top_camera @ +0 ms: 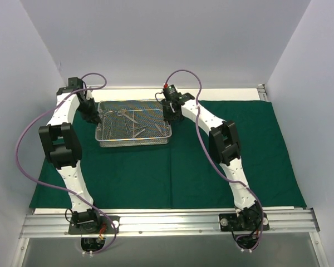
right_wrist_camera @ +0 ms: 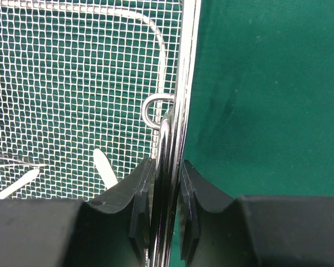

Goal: Open and lay out the surgical kit
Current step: Place the container in the surgical kit, then pick up the medical item from the container.

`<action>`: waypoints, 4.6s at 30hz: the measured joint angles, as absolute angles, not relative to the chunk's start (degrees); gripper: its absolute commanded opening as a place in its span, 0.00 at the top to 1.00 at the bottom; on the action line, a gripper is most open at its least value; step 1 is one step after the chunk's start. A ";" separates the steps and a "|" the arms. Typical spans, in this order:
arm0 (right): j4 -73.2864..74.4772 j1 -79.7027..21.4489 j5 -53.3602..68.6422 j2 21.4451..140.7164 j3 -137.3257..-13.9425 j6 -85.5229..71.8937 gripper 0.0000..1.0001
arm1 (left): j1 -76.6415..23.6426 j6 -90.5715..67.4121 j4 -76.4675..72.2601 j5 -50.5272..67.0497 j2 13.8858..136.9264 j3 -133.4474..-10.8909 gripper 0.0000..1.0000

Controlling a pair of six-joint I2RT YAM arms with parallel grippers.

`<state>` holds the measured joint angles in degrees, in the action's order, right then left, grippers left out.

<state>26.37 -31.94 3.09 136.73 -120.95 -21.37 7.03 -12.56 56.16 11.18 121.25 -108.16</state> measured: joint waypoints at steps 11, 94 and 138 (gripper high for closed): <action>26.39 -32.62 3.01 136.77 -120.84 -22.74 1.00 | 8.47 -12.12 56.16 13.02 124.03 -109.12 0.95; 25.04 -20.27 9.02 93.47 -78.48 -17.74 0.16 | -8.47 -38.85 56.16 10.46 121.34 -106.30 0.45; 23.94 -7.81 13.56 78.83 -65.08 -16.25 0.16 | -19.11 -62.43 67.11 -1.06 135.13 -115.24 0.74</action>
<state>23.94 -7.81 13.56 78.83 -65.08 -16.25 -19.11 -62.43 67.11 -1.06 135.13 -115.24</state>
